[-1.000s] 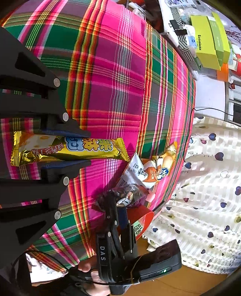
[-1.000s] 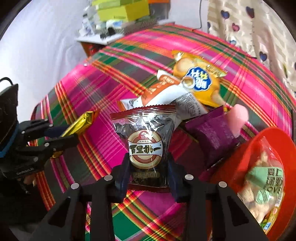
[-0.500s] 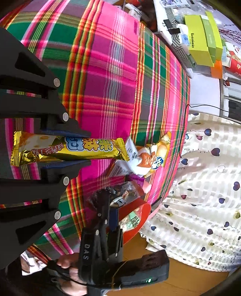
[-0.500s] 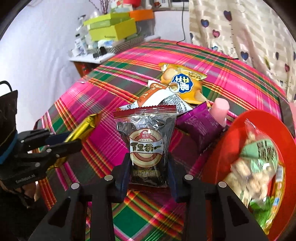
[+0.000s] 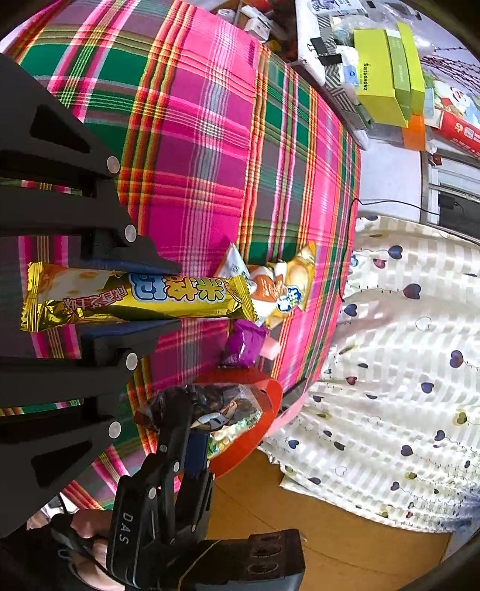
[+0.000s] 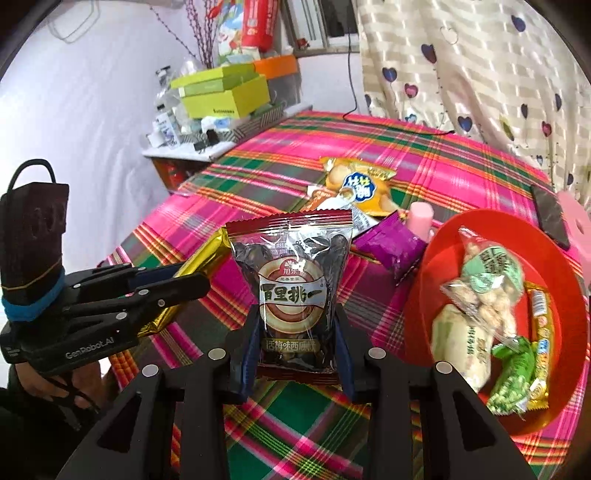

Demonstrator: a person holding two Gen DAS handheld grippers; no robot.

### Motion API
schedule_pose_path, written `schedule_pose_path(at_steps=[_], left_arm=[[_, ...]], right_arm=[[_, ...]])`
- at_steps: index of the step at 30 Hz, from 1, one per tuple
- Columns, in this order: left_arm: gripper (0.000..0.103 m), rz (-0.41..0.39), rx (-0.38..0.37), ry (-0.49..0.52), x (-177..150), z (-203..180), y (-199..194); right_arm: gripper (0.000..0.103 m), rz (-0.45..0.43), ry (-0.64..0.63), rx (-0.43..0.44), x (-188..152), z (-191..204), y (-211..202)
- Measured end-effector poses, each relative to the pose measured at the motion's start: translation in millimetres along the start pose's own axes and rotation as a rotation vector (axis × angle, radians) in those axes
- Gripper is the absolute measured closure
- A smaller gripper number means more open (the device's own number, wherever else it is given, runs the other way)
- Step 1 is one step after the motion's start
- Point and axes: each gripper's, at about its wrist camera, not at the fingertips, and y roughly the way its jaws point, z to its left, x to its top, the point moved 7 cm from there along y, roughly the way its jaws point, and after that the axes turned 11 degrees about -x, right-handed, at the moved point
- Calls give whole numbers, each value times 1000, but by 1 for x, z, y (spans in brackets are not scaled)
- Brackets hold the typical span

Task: Organize snacks
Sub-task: 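Carry the cookie bag with the right tool while the left tool carries the wafer bar to the basket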

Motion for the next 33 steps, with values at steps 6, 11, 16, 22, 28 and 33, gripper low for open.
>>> schedule_pose_path(at_steps=[6,11,16,22,28,33], left_arm=[[79,-8,-19,27,7,-16,0],[79,-17,-36,56,14,-32,0],[79,-23,-48,77,21,-45,1],[79,-25,-60,92,27,-58,3],[79,-22,-70,109,32,-70,7],[79,-18,-83,126,37,-81,12]], right_arm=[[70,-40,28,-22,1,-9,-20],[70,-69,44,-39,1,-16,-34],[70,-93,62,-55,-1,-25,-47],[70,-116,84,-71,-3,-38,-60],[70,-132,102,-82,-6,-49,-70],[70,-143,122,-94,-7,-58,-75]])
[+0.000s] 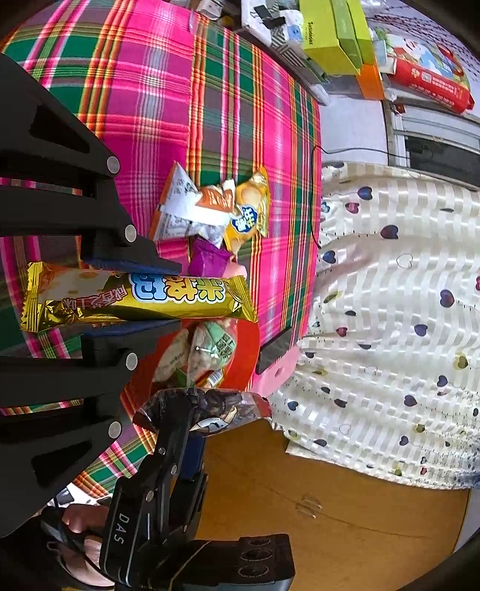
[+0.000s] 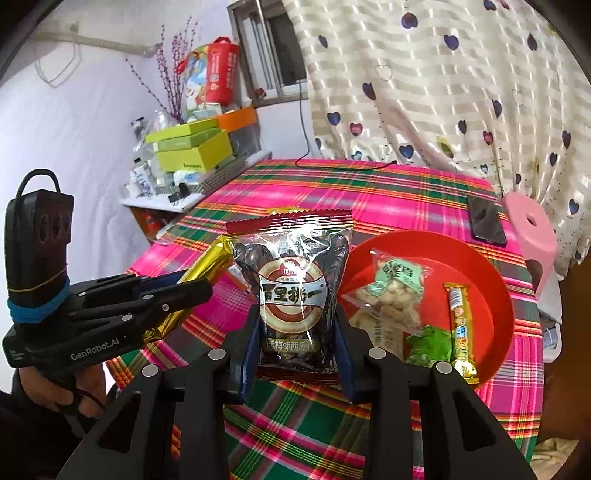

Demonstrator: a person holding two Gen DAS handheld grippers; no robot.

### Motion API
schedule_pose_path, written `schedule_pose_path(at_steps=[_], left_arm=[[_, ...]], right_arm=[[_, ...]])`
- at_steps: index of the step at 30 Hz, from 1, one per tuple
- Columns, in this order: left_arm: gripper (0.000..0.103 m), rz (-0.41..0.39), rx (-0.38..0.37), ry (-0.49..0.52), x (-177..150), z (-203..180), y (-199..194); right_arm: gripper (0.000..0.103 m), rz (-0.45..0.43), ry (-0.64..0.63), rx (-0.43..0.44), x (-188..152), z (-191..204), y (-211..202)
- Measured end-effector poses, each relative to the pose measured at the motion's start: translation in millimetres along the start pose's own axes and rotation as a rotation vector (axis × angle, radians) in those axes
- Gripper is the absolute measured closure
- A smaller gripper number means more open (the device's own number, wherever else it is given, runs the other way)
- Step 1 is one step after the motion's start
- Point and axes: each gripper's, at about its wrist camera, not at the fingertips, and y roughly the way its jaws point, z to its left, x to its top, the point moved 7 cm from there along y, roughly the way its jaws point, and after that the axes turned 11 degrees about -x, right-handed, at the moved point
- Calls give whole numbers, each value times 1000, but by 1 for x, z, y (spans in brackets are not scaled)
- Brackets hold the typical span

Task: Organize snacks
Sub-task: 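Carry the cookie bag with the right tool while the left tool carries the wafer bar to the basket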

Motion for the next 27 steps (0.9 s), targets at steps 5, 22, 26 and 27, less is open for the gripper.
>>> schedule_pose_path(at_steps=[5,22,26,27], left_arm=[[79,7,-15,7,5,-8,8],[79,45,-60,47,15,-36,40],[79,55,-71,52,17,-41,48],[79,58,-74,52,18,-42,51]], right_arm=[[70,-6,19,-11,0,-12,-3],[69,6,73,-43,-4,-46,3],[69,11,86,-52,-4,-56,5],[69,12,88,-55,-4,-59,6]])
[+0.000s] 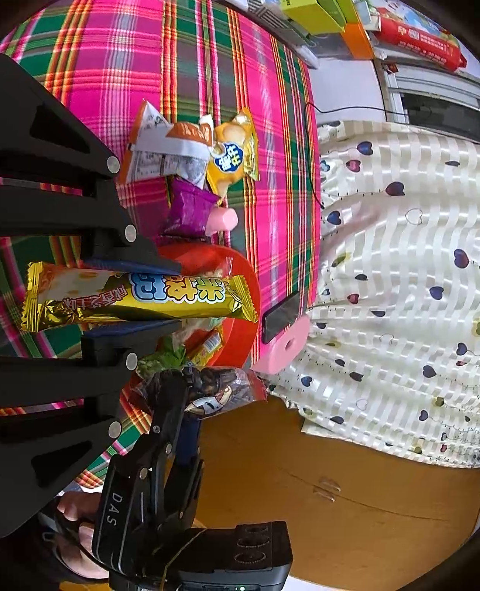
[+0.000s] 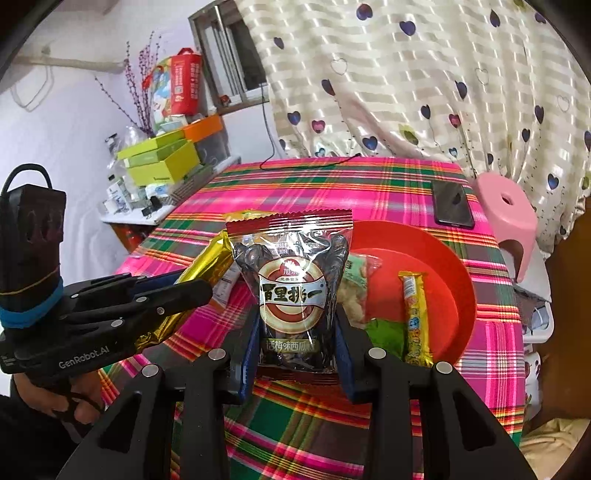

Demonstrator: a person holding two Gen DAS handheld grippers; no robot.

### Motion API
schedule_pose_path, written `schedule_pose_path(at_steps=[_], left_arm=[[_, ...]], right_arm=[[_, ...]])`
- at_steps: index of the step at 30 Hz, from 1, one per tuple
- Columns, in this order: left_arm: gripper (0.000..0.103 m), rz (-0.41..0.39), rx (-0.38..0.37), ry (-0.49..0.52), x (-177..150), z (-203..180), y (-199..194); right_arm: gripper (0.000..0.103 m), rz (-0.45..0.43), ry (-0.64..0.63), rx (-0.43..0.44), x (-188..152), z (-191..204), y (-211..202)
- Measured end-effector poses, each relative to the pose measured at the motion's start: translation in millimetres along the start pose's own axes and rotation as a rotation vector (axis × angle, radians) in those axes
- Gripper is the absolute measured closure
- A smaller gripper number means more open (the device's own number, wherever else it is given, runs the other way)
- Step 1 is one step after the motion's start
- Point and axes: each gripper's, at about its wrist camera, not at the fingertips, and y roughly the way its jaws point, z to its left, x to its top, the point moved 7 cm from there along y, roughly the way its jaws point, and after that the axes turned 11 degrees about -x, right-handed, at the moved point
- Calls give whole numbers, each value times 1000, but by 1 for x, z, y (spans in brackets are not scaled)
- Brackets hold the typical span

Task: Organize snacks
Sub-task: 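Carry the cookie bag with the right tool while the left tool carries the wafer bar to the basket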

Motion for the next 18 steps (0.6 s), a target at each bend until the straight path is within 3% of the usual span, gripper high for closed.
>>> schedule_pose_path(at_steps=[18], left_arm=[[79,40,-22,-19,11,2,38]], right_arm=[[69,32,117,-133,1,-81,20]])
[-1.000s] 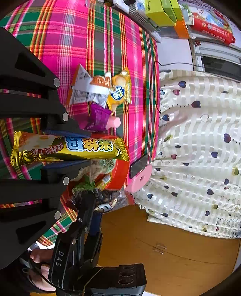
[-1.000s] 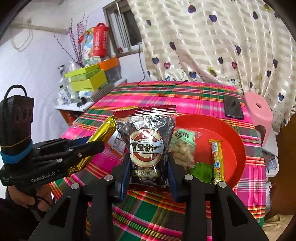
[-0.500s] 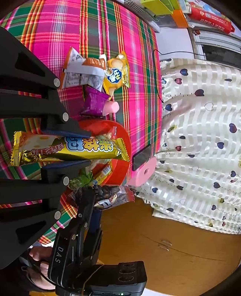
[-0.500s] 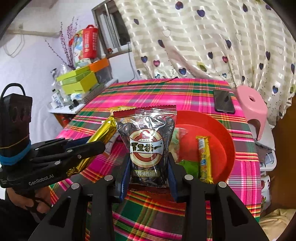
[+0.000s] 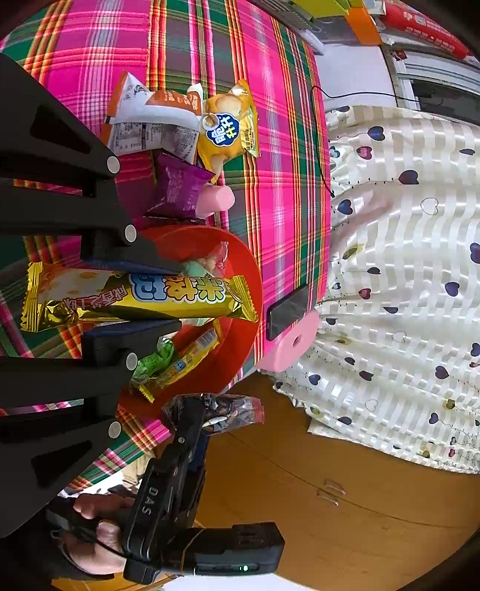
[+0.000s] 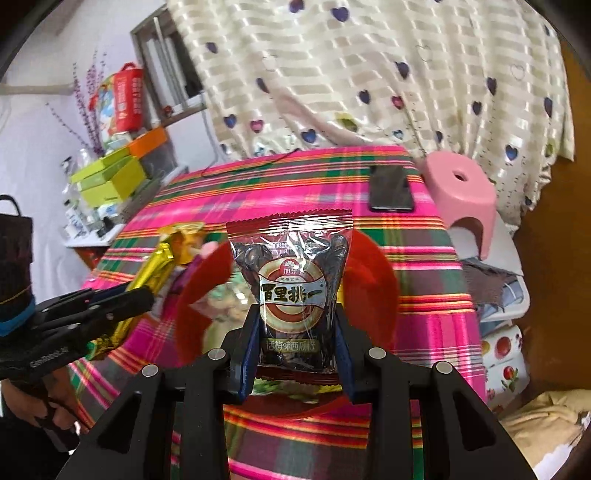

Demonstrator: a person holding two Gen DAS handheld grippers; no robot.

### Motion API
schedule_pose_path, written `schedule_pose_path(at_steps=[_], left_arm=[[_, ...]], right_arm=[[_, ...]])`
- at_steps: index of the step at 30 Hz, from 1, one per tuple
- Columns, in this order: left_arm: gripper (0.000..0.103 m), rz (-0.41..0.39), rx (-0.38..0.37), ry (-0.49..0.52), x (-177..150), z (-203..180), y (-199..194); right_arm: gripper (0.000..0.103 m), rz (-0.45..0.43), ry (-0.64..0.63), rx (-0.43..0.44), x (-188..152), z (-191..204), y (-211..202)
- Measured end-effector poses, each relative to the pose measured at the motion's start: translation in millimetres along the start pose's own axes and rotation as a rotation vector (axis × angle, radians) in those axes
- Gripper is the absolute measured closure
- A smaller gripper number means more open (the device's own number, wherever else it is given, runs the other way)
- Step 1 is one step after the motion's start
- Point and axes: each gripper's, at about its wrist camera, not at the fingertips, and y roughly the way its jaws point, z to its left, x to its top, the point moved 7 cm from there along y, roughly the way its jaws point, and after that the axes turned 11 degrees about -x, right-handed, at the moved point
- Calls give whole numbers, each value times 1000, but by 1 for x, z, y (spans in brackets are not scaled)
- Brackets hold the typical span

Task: Organize snacks
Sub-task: 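Carry the cookie bag with the right tool while the left tool carries the wafer bar to the basket, then open both tools to drop the cookie bag and wafer bar into the basket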

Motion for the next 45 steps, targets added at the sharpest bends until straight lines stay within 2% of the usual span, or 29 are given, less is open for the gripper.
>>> schedule_pose_path(at_steps=[8,15,20,30,33,36,45], left_arm=[[79,18,-10,-3,3,2,13],[79,39,-22,-1,3,-1,25],[79,60,-30,1,3,-2,33],[78,108,-37,4,3,-7,51],[72,96,-43,-7,4,-5,50],[72,64,-21,-21,9,0,47],[72,45,1,-36,8,9,32]], right_arm=[[69,45,-10,-61,-1,-11,27],[67,72,-18,-72,-1,-15,44],[63,58,-12,-87,2,-18,42],[62,31,11,-70,2,-23,24],[62,28,5,-60,2,-21,20],[62,27,1,-51,1,-18,18],[62,18,-9,-20,0,-8,11]])
